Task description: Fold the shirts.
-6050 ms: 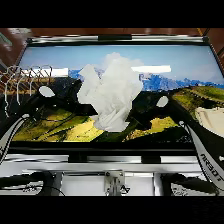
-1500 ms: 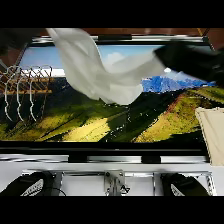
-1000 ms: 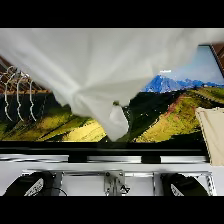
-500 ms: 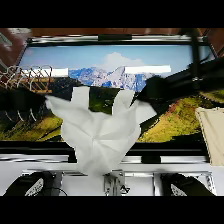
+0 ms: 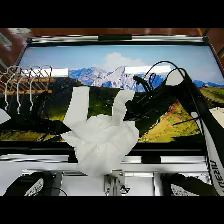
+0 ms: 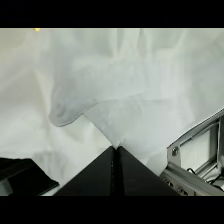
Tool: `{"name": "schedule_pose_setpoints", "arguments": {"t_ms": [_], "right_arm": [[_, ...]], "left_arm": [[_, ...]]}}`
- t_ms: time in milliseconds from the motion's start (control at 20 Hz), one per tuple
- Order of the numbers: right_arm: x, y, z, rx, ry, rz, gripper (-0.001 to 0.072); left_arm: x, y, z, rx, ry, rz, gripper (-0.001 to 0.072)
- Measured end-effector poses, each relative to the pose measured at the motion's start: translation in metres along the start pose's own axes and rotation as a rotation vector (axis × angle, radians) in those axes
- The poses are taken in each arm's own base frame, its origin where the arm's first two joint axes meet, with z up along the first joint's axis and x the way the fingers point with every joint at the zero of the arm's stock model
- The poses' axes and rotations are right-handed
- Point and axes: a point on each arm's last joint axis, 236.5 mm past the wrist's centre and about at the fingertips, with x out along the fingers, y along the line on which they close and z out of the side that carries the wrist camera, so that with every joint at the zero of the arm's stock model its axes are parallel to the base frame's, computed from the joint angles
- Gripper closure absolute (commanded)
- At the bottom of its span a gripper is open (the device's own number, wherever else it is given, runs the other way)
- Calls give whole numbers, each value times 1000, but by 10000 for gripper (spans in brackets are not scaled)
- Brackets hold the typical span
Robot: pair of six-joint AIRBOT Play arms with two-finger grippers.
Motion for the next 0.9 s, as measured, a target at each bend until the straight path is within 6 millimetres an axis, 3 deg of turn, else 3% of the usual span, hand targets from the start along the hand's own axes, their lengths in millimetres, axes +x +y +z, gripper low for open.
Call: {"name": "schedule_pose_setpoints", "arguments": {"t_ms": [50,100,200,300,500,650,750,800,900], "right_arm": [[6,-8,6,25,-4,-12,324],[10,-14,10,37,-9,-22,250],[11,-21,17,25,-22,-33,250],[-1,-22,25,-28,-56,-47,250],[-50,-29,38,-192,-153,-208,249],[-72,-51,27,-280,-113,-404,248],[-70,-63,16,-302,-54,-498,244],[-63,-67,13,-307,-33,-529,115],[-45,-73,13,-318,-22,-572,97]], "left_arm": [[4,4,6,-12,-21,2,666],[8,9,12,-24,-40,7,666],[16,18,21,-50,-62,17,666],[22,28,32,-73,-92,31,667],[27,43,61,-93,-179,63,666],[26,49,83,-100,-229,76,666],[25,51,96,-98,-256,84,666],[24,52,102,-93,-265,86,666],[23,52,113,-84,-282,90,666]]}}
